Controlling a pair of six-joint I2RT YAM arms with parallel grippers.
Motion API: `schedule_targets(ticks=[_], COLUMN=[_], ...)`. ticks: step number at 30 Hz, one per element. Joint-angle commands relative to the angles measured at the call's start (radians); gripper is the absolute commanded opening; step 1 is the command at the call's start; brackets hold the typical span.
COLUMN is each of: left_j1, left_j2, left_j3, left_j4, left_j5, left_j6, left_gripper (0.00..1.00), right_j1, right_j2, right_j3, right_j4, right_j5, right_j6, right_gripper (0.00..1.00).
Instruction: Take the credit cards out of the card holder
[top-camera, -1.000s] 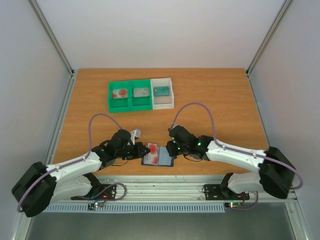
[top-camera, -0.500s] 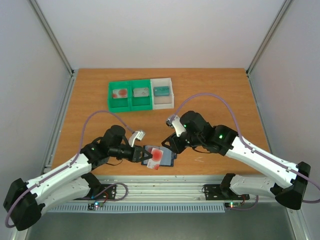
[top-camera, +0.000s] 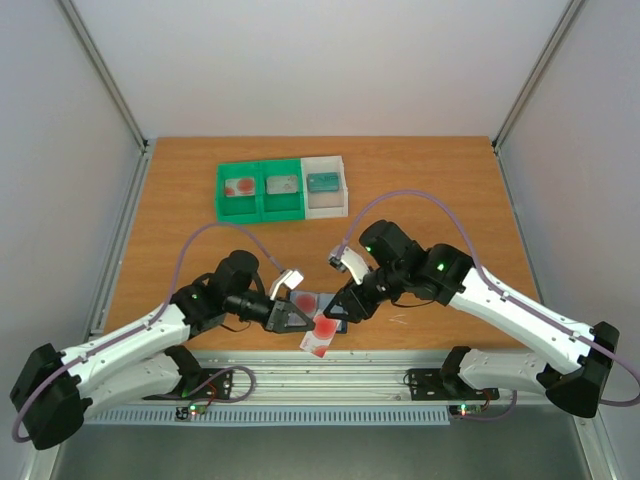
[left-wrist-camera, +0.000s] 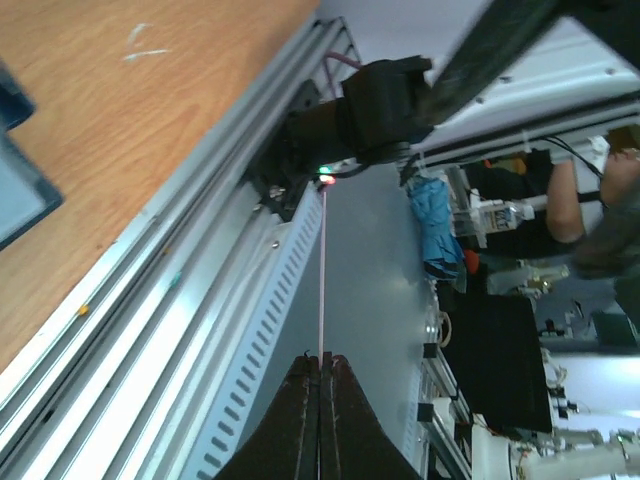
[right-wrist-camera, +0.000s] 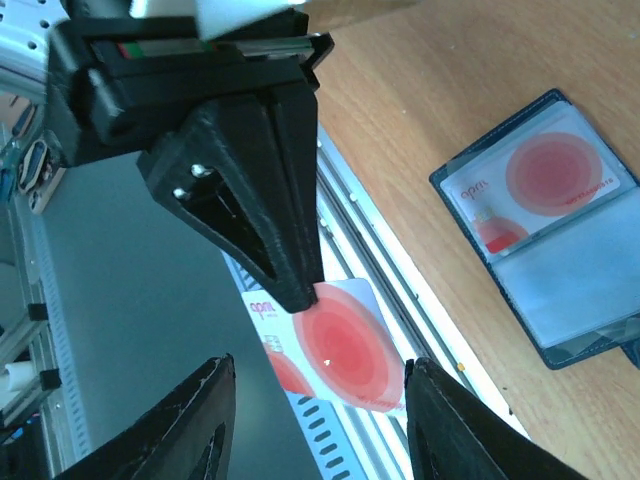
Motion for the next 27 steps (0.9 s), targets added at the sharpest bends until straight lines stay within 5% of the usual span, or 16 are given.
schedule_targets(ticks=[1, 8, 16, 19, 22, 27], left_j1=[-0.012, -0.024, -0.025, -0.024, -0.025, -0.024], left_j2=[-0.019, -0.039, -0.054, -0.085, -0.131, -0.215], left_j3=[0.037, 0.030, 0.025, 0.073, 0.128, 0.163], left_j4=[0.169, 0.248, 0.236, 0.074, -0.072, -0.100], left_j5=[0.088, 0.109, 0.098, -0.003, -0.192, -0.402], left_j6=[-0.021, -0.032, -0.031, 0.028, 0.089, 0.058], left_gripper=[0.00, 0.00, 0.00, 0.02, 0.40, 0.70], right_j1=[-0.017, -0.038, -0.045, -0.056, -0.064, -0.064], right_j2=[-0.003, 0.032, 0.010, -0.025, -0.056, -0.104], right_j3=[0.014, -0.008, -0.095, -0.121, -0.147, -0.178], right_j4=[-0.048, -0.027, 0.094, 0.145, 0.202, 0.313], right_j5=[-0.064, -0.195, -0.308, -0.290, -0.235, -0.067], right_j6=[-0.013, -0.019, 0.009, 0.059, 0.113, 0.265], right_gripper=[0.47, 0.44, 0.04, 0.01, 0.01, 0.01])
